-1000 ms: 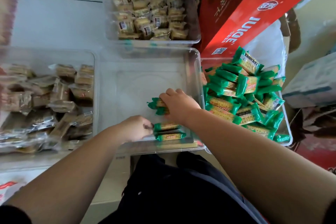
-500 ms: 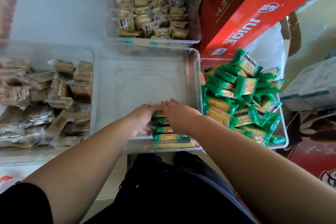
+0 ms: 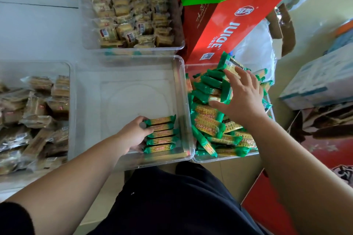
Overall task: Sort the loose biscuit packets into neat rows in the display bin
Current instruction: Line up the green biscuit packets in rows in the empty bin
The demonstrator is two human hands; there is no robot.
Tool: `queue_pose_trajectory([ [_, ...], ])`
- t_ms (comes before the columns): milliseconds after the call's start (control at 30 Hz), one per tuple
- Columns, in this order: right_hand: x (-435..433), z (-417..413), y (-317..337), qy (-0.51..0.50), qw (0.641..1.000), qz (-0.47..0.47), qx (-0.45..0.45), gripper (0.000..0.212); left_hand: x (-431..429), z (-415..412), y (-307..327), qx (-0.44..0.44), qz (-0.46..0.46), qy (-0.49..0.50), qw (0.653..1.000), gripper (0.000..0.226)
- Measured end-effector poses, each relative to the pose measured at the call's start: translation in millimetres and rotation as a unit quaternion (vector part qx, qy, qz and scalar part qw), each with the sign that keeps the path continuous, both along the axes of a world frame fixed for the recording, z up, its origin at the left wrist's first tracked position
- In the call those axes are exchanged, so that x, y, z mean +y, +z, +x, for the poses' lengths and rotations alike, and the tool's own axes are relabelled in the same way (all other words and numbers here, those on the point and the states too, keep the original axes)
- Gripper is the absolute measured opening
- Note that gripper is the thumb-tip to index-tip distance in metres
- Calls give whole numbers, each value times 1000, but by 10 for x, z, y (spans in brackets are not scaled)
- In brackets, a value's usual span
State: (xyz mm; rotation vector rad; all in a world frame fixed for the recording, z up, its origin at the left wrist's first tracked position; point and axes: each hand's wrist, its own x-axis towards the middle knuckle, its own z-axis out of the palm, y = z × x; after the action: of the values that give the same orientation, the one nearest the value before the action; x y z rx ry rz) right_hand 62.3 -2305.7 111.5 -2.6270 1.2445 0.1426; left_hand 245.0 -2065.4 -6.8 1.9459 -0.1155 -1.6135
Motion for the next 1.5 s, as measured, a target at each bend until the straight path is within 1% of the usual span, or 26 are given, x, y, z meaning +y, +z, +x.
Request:
queue_pose_trajectory([
  [67, -120, -34, -58, 12, 998, 60, 7, 109, 2, -10, -27, 7, -10, 8, 1000, 31],
  [100, -148, -37, -90, 19, 997, 75, 5, 111, 0, -26, -38, 8, -22, 13, 1000, 35],
  [200, -169, 9, -170, 33, 998, 44, 10, 110, -21, -86, -55, 2, -52, 42, 998, 38],
  [300, -180, 72, -216, 53, 998, 6, 22, 106, -46, -101, -46, 9, -44, 71, 996, 29],
  [400, -213, 87, -250, 58, 998, 6, 1, 99, -51, -75, -21, 25, -28, 91, 995, 22],
  [467, -230, 78, -238, 54, 998, 15, -26, 95, -51, -59, 5, 34, -20, 78, 996, 19],
  [533, -243, 66, -200, 53, 997, 19, -49, 91, -52, -49, 1, 19, -15, 49, 998, 16],
  [667, -233, 48, -134, 78, 993, 28, -86, 88, -51, -42, -70, -92, -12, -26, 995, 18],
  [767, -206, 41, -145, 86, 989, 41, -117, 86, -67, -38, -91, -111, -26, -36, 993, 17],
  [800, -191, 44, -156, 86, 989, 43, -114, 87, -69, -29, -93, -116, -29, -46, 992, 16],
  [900, -150, 98, -205, 88, 993, 37, -64, 93, -66, -4, -101, -138, -39, -81, 986, 20],
  [1000, -159, 184, -190, 80, 995, 30, -51, 88, -47, 15, -121, -141, -25, -76, 987, 25],
  [1067, -157, 204, -119, 77, 993, 31, -87, 83, -46, 25, -129, -134, -16, -69, 988, 25],
  [1167, -135, 215, 13, 85, 980, 35, -177, 80, -52, 36, -139, -119, -10, -56, 991, 24],
  [1233, -124, 260, 84, 101, 978, 22, -183, 80, -49, 43, -155, -115, -12, -56, 992, 26],
  [1300, -113, 324, 109, 91, 980, 50, -170, 82, -47, 53, -156, -109, -15, -52, 993, 28],
  [1367, -70, 376, 105, 72, 979, 72, -176, 83, -53, 61, -155, -104, -20, -44, 993, 29],
  [1433, -1, 421, 112, 59, 974, 70, -206, 81, -56, 67, -164, -115, -29, -55, 991, 30],
  [1500, 88, 475, 168, 66, 962, 64, -256, 77, -56, 78, -171, -141, -38, -84, 986, 30],
])
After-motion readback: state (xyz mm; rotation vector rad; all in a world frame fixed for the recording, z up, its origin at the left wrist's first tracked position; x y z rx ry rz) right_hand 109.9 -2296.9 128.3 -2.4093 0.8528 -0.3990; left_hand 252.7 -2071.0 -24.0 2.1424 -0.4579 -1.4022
